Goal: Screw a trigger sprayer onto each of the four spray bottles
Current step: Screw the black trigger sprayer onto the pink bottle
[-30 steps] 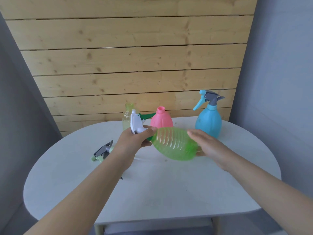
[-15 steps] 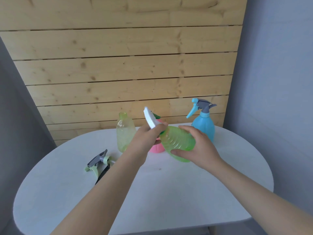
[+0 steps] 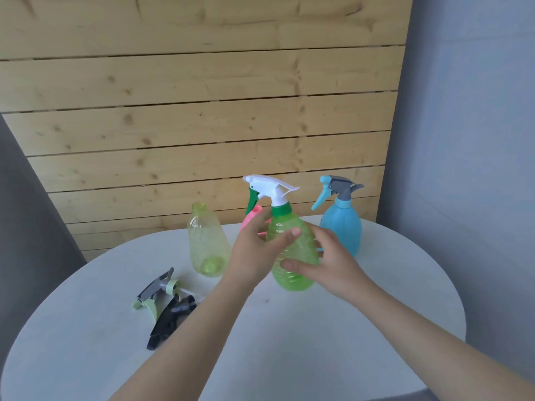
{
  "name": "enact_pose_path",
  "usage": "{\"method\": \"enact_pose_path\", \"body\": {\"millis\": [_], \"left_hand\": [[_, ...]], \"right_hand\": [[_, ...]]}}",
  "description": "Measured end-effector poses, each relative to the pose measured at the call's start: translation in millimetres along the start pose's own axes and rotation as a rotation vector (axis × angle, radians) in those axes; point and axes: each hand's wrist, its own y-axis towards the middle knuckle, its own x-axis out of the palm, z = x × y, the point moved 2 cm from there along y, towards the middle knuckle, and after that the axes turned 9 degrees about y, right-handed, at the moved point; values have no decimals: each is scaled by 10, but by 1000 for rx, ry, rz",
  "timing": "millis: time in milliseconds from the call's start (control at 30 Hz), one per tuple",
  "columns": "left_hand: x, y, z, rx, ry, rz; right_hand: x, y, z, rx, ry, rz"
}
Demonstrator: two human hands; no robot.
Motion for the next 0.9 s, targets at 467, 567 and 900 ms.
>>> {"method": "enact_pose_path", "body": {"millis": [467,567,900], "left_hand": [[-8,424,-291,8,422,276],[49,508,-414,-15,440,245],[-366,231,-273,112,415,446]], "right_hand": [[-147,108,154,-40,-40,293],[-134,158,233,-36,-113,272],[-79,255,334,8,-199,221]]}}
